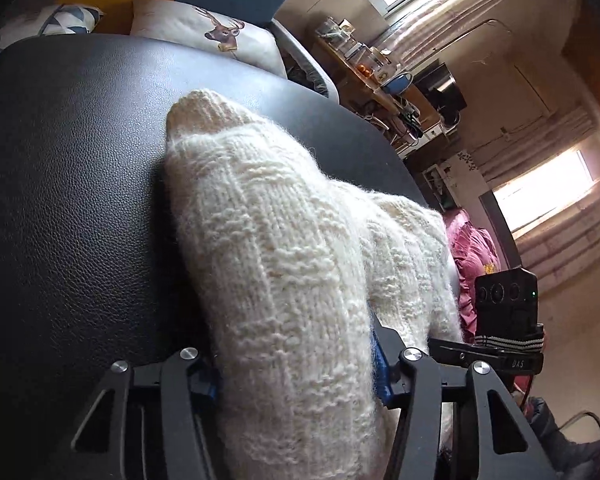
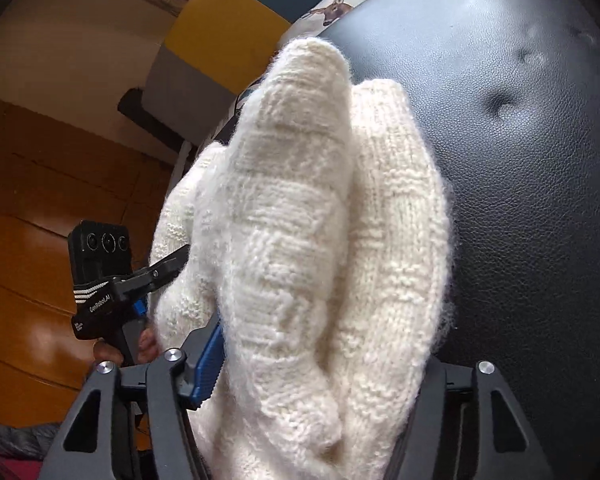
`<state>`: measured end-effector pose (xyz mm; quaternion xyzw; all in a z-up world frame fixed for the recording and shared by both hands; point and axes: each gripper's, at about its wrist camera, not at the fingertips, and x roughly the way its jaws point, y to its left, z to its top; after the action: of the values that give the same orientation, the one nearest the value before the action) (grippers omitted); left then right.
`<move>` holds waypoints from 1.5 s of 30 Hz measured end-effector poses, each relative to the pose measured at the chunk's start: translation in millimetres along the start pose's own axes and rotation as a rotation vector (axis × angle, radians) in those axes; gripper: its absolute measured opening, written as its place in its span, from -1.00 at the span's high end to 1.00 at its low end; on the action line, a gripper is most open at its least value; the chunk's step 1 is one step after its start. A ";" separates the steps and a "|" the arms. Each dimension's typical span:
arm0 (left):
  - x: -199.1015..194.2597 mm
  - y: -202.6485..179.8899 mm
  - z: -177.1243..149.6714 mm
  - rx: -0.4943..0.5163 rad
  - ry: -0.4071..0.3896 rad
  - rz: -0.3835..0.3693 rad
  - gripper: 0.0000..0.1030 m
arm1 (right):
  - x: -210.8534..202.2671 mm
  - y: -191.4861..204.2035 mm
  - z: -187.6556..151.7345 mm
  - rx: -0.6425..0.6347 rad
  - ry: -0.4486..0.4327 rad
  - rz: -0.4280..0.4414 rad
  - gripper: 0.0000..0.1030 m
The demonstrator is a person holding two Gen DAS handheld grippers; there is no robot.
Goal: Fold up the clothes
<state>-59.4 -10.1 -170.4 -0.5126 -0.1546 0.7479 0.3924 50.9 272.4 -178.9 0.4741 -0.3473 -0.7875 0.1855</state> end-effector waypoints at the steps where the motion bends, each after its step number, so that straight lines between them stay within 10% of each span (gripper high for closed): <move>1: -1.5 -1.4 -3.8 0.003 -0.011 -0.001 -0.03 | -1.6 0.6 -3.7 -0.006 -0.010 0.005 -0.20; 15: -7.4 -58.0 -10.4 0.085 -0.028 -0.155 0.04 | -48.5 -5.7 -32.8 0.018 -0.148 0.133 -0.12; 30: 86.3 -236.6 94.6 0.394 0.046 -0.358 0.05 | -191.3 -37.2 -12.8 0.066 -0.522 0.097 -0.12; 37: 186.3 -310.2 143.1 0.481 0.133 -0.299 0.04 | -244.2 -109.0 23.3 0.149 -0.623 -0.027 -0.12; 45: 313.8 -280.3 144.8 0.473 0.279 0.016 -0.12 | -249.7 -250.0 37.9 0.341 -0.541 -0.129 0.04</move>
<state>-120.2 429.1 -133.6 -0.5060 0.0837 0.6885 0.5128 147.2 614.1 -193.5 0.2931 -0.4802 -0.8254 -0.0460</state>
